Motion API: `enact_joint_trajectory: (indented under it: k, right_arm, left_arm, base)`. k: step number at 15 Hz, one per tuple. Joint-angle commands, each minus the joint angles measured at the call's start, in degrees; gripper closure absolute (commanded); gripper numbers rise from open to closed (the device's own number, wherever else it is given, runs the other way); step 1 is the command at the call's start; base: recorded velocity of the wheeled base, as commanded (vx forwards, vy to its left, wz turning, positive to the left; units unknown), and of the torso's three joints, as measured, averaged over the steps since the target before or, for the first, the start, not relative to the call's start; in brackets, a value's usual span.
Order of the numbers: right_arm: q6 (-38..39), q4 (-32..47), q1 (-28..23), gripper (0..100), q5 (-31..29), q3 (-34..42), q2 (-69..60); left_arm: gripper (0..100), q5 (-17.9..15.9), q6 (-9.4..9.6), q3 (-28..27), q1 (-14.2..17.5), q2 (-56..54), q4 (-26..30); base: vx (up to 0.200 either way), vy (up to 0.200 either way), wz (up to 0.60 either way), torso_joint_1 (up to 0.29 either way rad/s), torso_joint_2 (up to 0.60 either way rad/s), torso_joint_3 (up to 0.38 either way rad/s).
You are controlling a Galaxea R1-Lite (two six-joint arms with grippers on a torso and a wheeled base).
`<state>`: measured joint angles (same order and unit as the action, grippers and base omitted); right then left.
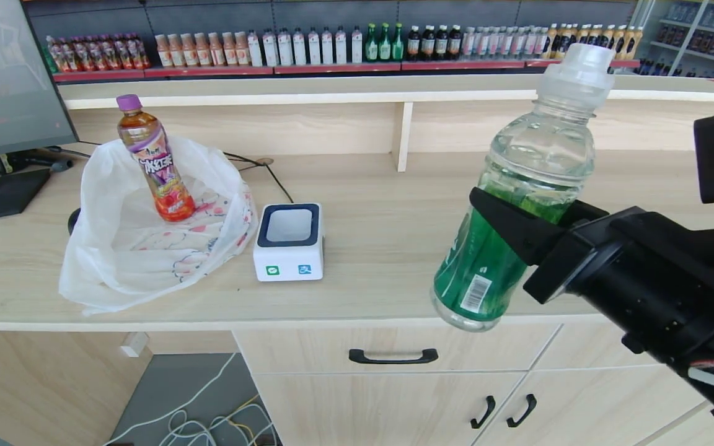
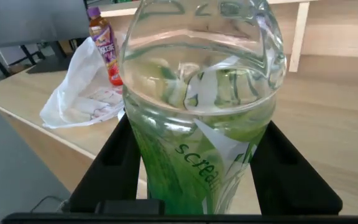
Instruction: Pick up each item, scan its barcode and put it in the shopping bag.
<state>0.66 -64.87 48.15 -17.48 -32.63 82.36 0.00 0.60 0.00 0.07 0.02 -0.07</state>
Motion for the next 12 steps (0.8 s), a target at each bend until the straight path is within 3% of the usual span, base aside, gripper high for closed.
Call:
enact_joint_trajectory:
  k: [1, 10, 12]
  right_arm:
    - [-0.3, -3.9, -3.5, 100, 0.1, 2.9, 2.8]
    - [-0.2, -12.2, -13.4, 100, 6.5, 1.9, 7.5]
    - [-2.2, -16.5, -16.6, 100, 11.2, -0.2, 10.7]
  left_arm:
    - [0, 0.0, 0.02, 0.0, 0.0, 0.0, 0.0]
    - [0, 0.1, -0.25, 0.0, 0.0, 0.0, 0.0]
    - [0, 0.0, -0.16, 0.0, 0.0, 0.0, 0.0]
  base:
    - [0.0, 0.0, 0.0, 0.0, 0.0, 0.0]
    - [0.0, 0.0, 0.0, 0.0, 0.0, 0.0]
    - [0.0, 0.0, 0.0, 0.0, 0.0, 0.0]
